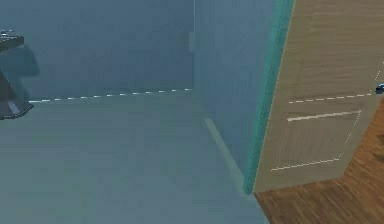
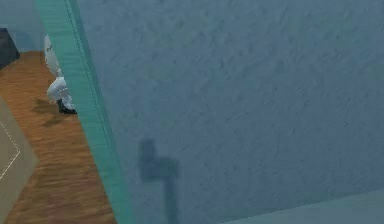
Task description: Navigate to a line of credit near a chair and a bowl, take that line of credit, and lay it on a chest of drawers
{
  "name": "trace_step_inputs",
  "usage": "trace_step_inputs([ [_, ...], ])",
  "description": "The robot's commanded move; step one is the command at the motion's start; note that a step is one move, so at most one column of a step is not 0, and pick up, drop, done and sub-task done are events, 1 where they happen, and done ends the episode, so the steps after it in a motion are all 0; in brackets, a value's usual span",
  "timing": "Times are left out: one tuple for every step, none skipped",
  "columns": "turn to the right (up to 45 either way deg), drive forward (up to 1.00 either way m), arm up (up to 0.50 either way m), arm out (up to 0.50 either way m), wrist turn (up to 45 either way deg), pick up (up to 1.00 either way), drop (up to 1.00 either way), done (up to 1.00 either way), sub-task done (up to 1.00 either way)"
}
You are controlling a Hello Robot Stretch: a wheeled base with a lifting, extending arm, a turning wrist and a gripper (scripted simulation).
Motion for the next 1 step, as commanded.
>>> trace_step_inputs([
  [6.0,0.00,0.00,0.00,0.0,0.00,0.00,0.00,0.00],
])
